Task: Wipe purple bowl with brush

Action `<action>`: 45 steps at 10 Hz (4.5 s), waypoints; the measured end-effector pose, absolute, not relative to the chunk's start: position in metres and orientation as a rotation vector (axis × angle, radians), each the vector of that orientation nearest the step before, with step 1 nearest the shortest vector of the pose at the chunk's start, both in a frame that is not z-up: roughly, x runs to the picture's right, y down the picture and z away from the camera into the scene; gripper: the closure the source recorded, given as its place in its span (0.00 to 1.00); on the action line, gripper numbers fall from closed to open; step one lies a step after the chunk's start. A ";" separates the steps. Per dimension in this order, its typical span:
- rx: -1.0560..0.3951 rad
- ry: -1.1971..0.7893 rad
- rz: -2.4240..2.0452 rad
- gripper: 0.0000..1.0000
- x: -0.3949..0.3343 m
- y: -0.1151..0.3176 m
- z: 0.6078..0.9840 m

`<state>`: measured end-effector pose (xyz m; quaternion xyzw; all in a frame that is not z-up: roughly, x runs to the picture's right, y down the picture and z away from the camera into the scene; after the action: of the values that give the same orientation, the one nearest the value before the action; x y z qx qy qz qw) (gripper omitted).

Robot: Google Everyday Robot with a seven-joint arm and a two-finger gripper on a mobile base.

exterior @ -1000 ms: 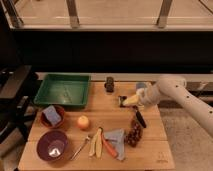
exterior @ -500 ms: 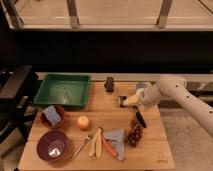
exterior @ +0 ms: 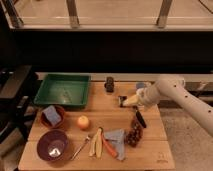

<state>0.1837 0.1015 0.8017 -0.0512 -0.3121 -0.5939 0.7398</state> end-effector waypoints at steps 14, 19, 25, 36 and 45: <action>-0.238 -0.560 -1.238 0.20 0.221 0.152 0.879; -0.271 -0.584 -1.232 0.50 0.220 0.158 0.883; -0.269 -0.631 -1.216 1.00 0.216 0.167 0.888; -0.081 -0.597 -1.330 1.00 0.179 0.116 0.824; 0.317 -0.764 -1.562 1.00 0.058 0.074 0.717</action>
<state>0.0582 0.0737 0.7168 0.1385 -0.3343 -0.6831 0.6343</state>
